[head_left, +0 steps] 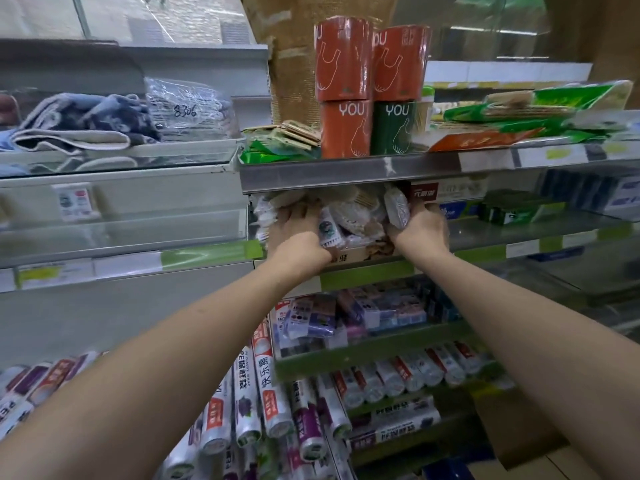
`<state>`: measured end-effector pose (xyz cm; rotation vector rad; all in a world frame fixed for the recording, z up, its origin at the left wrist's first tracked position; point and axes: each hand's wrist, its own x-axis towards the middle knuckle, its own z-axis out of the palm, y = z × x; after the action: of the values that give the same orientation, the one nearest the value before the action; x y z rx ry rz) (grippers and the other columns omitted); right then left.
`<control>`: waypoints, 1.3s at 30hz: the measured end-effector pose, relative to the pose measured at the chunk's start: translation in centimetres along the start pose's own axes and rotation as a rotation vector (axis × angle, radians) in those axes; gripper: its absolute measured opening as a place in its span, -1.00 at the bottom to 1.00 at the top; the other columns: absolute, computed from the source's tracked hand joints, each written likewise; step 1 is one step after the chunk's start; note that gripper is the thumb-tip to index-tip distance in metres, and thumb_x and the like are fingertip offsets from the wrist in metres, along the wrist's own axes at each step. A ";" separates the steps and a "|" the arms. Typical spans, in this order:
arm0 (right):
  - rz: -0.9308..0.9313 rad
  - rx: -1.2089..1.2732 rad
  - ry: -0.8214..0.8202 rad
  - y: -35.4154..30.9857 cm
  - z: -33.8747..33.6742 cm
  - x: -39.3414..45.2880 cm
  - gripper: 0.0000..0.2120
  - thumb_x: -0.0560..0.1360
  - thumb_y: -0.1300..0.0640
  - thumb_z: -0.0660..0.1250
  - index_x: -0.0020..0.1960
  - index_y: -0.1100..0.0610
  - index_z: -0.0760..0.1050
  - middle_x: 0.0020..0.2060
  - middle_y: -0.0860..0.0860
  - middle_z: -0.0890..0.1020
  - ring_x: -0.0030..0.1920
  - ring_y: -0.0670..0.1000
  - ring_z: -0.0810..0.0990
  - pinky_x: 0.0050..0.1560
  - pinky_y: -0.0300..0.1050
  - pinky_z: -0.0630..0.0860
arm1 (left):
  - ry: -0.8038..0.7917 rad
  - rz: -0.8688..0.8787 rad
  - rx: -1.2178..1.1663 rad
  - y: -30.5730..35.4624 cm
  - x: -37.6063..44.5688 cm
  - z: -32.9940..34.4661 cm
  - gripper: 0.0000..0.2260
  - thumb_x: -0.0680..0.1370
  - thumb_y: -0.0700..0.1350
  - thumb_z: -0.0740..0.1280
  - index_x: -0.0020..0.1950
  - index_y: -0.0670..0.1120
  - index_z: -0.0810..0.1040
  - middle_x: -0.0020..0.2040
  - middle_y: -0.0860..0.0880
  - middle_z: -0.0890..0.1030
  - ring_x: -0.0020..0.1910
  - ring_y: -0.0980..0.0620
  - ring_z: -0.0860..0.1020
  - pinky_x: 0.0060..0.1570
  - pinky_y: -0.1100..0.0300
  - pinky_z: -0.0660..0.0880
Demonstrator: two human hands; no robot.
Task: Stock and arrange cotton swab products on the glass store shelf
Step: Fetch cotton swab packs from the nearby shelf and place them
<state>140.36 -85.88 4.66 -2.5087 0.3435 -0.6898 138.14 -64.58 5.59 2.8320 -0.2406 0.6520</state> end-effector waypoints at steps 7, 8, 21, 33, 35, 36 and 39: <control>0.017 0.007 0.046 -0.1 0.4 0.6 -0.51 0.39 -0.17 0.42 0.17 0.14 0.56 0.15 0.20 0.54 0.13 0.25 0.52 0.09 0.04 0.55 | 0.090 0.041 -0.106 -0.3 -0.3 -0.5 -0.26 0.34 0.22 0.57 0.44 0.07 0.42 0.33 -0.06 0.56 0.23 -0.16 0.53 0.17 0.05 0.53; 0.025 0.029 0.055 -0.1 0.3 0.6 -0.53 0.38 -0.16 0.43 0.13 0.15 0.58 0.11 0.19 0.56 0.08 0.25 0.54 0.06 0.05 0.57 | 0.111 0.048 -0.106 -0.2 -0.4 -0.5 -0.26 0.34 0.23 0.57 0.44 0.05 0.41 0.31 -0.08 0.57 0.23 -0.18 0.52 0.17 0.03 0.53; -0.053 0.112 0.187 -0.5 -1.2 -3.1 -0.52 0.47 -0.08 0.41 0.31 0.10 0.51 0.18 0.14 0.50 0.13 0.23 0.52 0.09 0.01 0.46 | 0.110 0.006 -0.181 -0.2 -2.3 -2.4 -0.43 0.45 0.17 0.50 0.29 -0.13 0.45 0.18 -0.15 0.58 0.13 -0.16 0.50 0.05 0.03 0.46; -0.100 0.130 0.268 -1.5 -2.9 -9.8 -0.47 0.46 0.06 0.39 0.42 0.02 0.44 0.14 0.10 0.53 0.11 0.16 0.50 0.12 0.01 0.45 | 0.048 0.040 -0.350 -3.1 -6.7 -4.2 -0.15 0.45 0.18 0.50 0.61 0.08 0.12 0.46 -0.20 0.32 0.42 -0.24 0.36 0.36 -0.07 0.38; -0.103 0.132 0.282 -2.2 -3.1 -11.1 -0.48 0.45 0.07 0.39 0.40 0.01 0.46 0.11 0.09 0.54 0.09 0.16 0.50 0.09 0.02 0.47 | 0.029 0.035 -0.395 -4.0 -7.7 -5.0 -0.13 0.45 0.19 0.51 0.62 0.14 0.09 0.47 -0.20 0.26 0.43 -0.25 0.36 0.39 -0.06 0.36; -0.111 0.138 0.285 -2.7 -3.2 -11.7 -0.49 0.44 0.07 0.39 0.39 0.00 0.47 0.09 0.09 0.54 0.08 0.15 0.50 0.09 0.02 0.49 | 0.024 0.034 -0.411 -4.5 -8.2 -5.4 -0.13 0.44 0.19 0.52 0.62 0.16 0.11 0.45 -0.19 0.26 0.40 -0.25 0.38 0.37 -0.05 0.37; -0.146 0.151 0.288 -4.3 -3.0 -13.5 -0.50 0.42 0.07 0.40 0.36 0.00 0.50 0.07 0.07 0.56 0.07 0.14 0.51 0.07 0.02 0.52 | 0.027 0.037 -0.431 -5.9 -9.6 -6.7 -0.21 0.40 0.17 0.56 0.53 0.14 0.26 0.36 -0.14 0.30 0.30 -0.24 0.44 0.30 -0.02 0.41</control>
<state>127.86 -78.57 3.76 -2.3089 0.2015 -1.0987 128.09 -56.17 6.04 2.4097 -0.3794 0.5660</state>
